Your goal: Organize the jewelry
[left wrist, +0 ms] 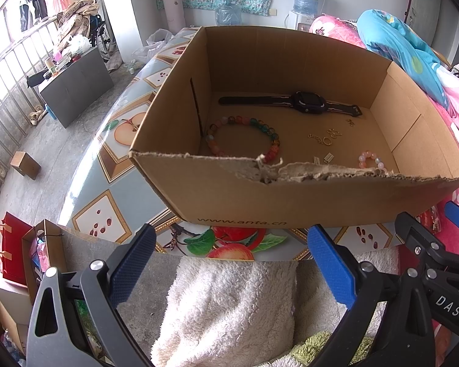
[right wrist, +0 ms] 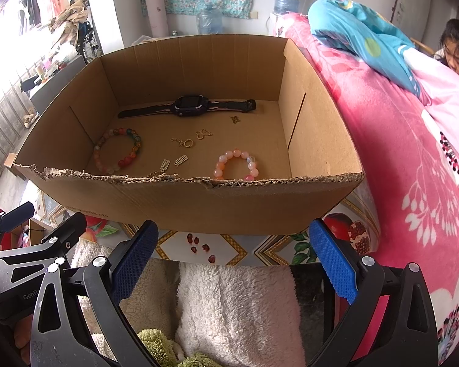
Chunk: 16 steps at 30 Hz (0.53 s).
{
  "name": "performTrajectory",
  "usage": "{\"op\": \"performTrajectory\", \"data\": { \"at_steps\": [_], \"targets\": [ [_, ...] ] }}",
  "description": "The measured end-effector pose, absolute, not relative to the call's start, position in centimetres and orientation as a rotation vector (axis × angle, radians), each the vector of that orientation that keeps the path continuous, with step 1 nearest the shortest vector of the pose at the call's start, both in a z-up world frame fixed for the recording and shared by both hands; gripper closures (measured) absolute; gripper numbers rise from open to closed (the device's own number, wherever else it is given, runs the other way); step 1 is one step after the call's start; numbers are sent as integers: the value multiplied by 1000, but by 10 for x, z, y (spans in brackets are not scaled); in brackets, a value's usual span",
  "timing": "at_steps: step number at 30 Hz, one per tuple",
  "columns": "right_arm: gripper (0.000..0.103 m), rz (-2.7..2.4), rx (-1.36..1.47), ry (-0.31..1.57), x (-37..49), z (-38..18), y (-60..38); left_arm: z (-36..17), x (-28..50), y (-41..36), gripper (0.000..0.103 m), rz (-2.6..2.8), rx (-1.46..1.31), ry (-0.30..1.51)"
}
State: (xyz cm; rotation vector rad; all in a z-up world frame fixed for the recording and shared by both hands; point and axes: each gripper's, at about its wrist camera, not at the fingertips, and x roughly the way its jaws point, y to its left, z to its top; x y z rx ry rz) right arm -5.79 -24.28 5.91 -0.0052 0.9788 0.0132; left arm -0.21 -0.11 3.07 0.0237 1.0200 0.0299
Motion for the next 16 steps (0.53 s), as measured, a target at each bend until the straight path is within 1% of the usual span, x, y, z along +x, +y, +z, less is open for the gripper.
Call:
{"op": "performTrajectory", "data": {
  "at_steps": [16],
  "targets": [
    [8, 15, -5, 981, -57, 59, -243, 31, -3, 0, 6, 29, 19, 1026]
  ]
}}
